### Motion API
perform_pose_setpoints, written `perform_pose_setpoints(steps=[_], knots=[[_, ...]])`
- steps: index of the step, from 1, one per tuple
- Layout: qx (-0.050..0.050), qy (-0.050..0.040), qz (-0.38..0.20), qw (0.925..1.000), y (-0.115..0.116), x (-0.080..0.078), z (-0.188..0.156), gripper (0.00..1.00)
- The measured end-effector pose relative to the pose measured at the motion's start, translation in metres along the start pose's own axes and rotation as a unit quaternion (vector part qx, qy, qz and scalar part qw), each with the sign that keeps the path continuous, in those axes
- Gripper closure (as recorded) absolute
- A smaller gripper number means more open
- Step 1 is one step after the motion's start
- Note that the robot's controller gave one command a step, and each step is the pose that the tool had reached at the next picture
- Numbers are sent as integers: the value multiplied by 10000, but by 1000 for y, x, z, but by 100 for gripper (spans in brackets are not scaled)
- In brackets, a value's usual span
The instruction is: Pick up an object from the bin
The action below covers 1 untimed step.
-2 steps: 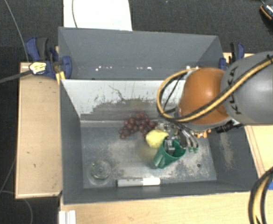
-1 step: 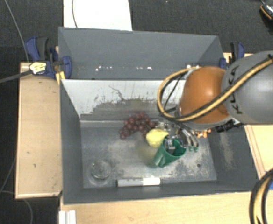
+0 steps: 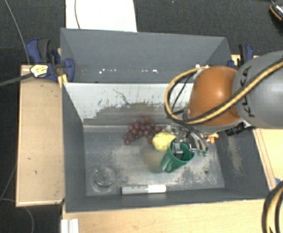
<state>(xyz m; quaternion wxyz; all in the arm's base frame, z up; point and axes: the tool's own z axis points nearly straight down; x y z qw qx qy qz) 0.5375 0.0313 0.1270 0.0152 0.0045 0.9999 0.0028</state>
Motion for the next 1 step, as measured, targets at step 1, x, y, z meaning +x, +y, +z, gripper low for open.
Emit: perform_pose_setpoints(steps=[1], knots=[[0,-10,3,10000,0,-1,-17,100]])
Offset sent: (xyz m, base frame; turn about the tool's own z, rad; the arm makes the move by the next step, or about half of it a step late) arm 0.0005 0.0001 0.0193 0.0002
